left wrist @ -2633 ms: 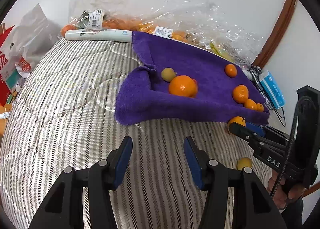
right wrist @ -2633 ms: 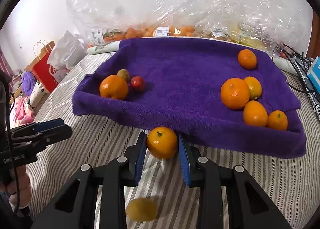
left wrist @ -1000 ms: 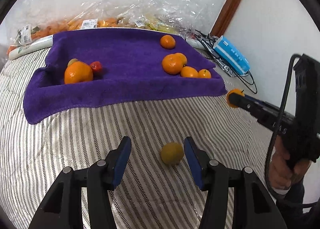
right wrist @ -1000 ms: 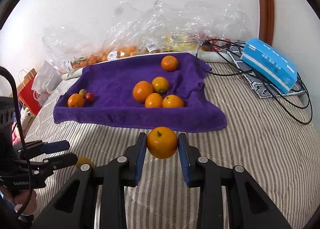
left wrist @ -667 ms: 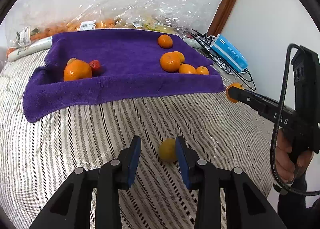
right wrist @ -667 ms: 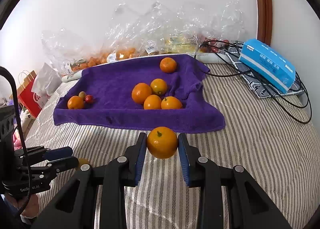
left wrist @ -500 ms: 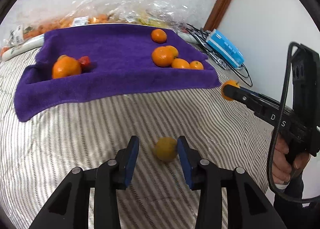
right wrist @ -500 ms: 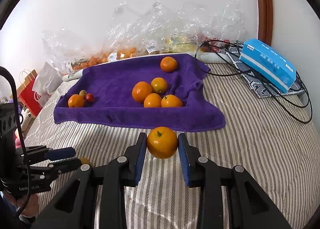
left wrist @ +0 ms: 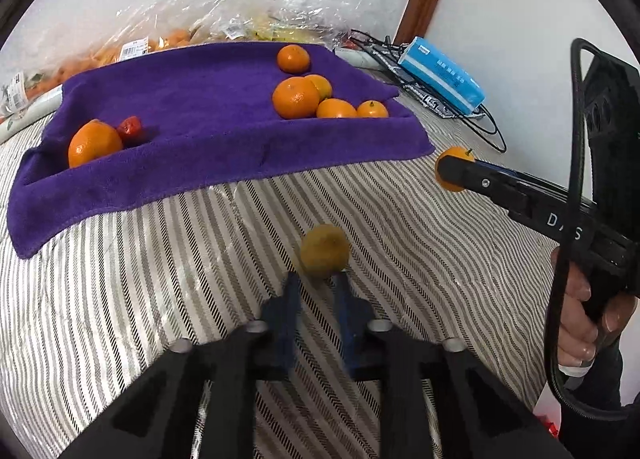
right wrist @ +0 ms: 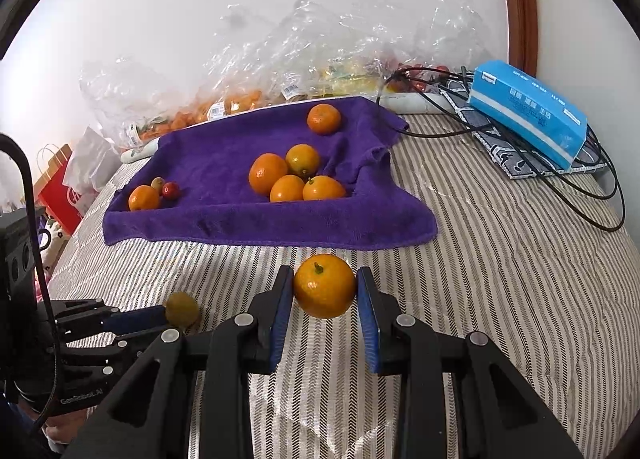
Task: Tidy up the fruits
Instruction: 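Carry both held fruits over the towel and lower them with both tools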
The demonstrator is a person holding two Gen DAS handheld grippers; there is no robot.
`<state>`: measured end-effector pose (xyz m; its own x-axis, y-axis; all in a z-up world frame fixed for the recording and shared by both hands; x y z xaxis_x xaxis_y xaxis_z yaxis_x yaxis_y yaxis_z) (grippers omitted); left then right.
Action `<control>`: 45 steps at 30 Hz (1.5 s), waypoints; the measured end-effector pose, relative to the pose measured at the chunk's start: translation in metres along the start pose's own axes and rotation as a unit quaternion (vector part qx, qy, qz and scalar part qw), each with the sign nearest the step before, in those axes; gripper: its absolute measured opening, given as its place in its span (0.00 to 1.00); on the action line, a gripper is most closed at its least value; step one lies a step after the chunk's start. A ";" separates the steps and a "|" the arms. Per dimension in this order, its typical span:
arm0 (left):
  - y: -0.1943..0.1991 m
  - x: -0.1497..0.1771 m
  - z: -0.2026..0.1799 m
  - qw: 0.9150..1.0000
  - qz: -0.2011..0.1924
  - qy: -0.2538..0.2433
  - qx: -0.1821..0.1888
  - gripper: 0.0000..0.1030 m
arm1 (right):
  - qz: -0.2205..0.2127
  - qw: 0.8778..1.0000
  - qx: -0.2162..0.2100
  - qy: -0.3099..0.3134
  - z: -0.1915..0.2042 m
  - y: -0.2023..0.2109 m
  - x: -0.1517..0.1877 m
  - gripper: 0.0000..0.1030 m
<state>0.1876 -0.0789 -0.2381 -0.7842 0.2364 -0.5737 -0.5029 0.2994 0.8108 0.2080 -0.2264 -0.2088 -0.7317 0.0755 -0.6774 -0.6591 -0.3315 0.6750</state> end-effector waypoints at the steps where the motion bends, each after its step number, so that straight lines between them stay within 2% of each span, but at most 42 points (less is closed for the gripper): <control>1: -0.001 0.000 0.001 1.000 0.000 0.000 -0.002 0.11 | 0.001 1.000 -0.001 0.000 0.000 -0.001 0.000 0.31; 5: -0.001 -0.002 0.008 1.000 -0.002 0.013 -0.008 0.12 | 0.004 1.000 0.002 0.008 0.002 -0.004 0.000 0.31; 7: 0.001 -0.006 0.014 0.999 -0.010 0.022 -0.022 0.20 | 0.004 1.000 0.004 0.008 0.001 -0.005 -0.001 0.31; 9: 0.005 -0.008 0.007 1.000 -0.016 0.007 -0.002 0.32 | 0.003 1.000 0.003 0.004 -0.002 -0.005 -0.002 0.31; 11: 0.007 -0.010 -0.001 1.000 -0.024 -0.016 0.000 0.41 | 0.000 1.000 0.003 0.000 -0.006 -0.003 -0.003 0.31; 16: 0.003 -0.011 -0.024 0.999 -0.022 -0.034 0.028 0.42 | -0.009 1.000 0.015 -0.011 -0.026 0.008 -0.004 0.31; 21: -0.008 -0.015 -0.043 0.998 -0.012 -0.047 0.036 0.41 | -0.019 0.999 0.029 -0.026 -0.048 0.022 -0.003 0.31; 22: -0.011 -0.016 -0.047 0.998 -0.010 -0.052 0.032 0.40 | -0.020 0.999 0.032 -0.028 -0.052 0.025 -0.002 0.31; 23: -0.013 -0.017 -0.049 0.998 -0.013 -0.052 0.024 0.34 | -0.022 0.999 0.035 -0.031 -0.057 0.027 -0.001 0.31; 26: -0.018 -0.019 -0.047 0.999 -0.011 -0.051 0.008 0.25 | -0.022 0.998 0.037 -0.041 -0.067 0.031 0.003 0.31; 28: -0.019 -0.018 -0.044 0.999 -0.007 -0.042 0.019 0.25 | -0.022 0.998 0.037 -0.045 -0.071 0.031 0.005 0.31; 35: -0.010 -0.025 -0.032 0.999 -0.020 -0.027 0.016 0.25 | -0.019 0.999 0.023 -0.038 -0.062 0.023 0.001 0.31; 41: 0.008 -0.054 0.009 0.999 -0.043 0.008 -0.029 0.25 | -0.027 1.000 0.011 -0.004 -0.038 0.013 -0.027 0.31; 45: 0.017 -0.080 0.043 0.994 -0.059 0.034 -0.081 0.25 | -0.036 0.999 0.001 0.015 -0.023 0.001 -0.056 0.31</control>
<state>0.2571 -0.0524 -0.1834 -0.7367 0.1444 -0.6606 -0.6399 0.1670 0.7501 0.2526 -0.2531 -0.1766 -0.6775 0.0704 -0.7321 -0.7098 -0.3237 0.6257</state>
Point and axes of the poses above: each gripper's, at about its wrist camera, not at the fingertips, and y roughly against the way its jaws point, z to its left, x to its underside, the point moved 7 cm from there along -y, roughly the way its jaws point, and after that the axes turned 7 degrees about -x, right-handed, at the moved point
